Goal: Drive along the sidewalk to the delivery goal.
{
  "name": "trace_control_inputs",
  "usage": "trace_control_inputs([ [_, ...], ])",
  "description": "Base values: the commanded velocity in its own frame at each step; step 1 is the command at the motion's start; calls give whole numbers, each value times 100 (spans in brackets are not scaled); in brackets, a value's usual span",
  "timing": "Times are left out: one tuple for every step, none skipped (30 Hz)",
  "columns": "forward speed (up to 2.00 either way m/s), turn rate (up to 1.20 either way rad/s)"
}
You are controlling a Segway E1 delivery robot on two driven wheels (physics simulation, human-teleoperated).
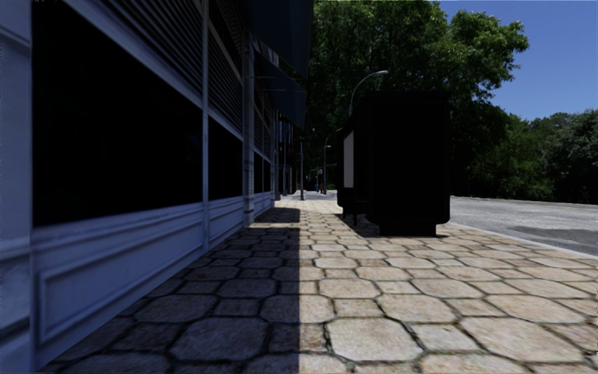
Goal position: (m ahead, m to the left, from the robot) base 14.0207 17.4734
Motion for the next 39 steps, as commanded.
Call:
trace_control_inputs([
  [200, 0],
  [200, 0],
  [200, 0],
  [200, 0],
  [200, 0],
  [200, 0],
  [200, 0],
  [200, 0],
  [200, 0],
  [200, 0],
  [200, 0],
  [200, 0],
  [200, 0],
  [200, 0],
  [200, 0],
  [200, 0],
  [200, 0],
  [200, 0],
  [200, 0],
  [200, 0],
  [200, 0],
  [200, 0],
  [200, 0],
  [200, 0],
  [200, 0],
  [200, 0],
  [200, 0],
  [200, 0],
  [200, 0],
  [200, 0],
  [200, 0],
  [200, 0],
  [200, 0],
  [200, 0],
  [200, 0],
  [200, 0],
  [200, 0],
  [200, 0],
  [200, 0],
])
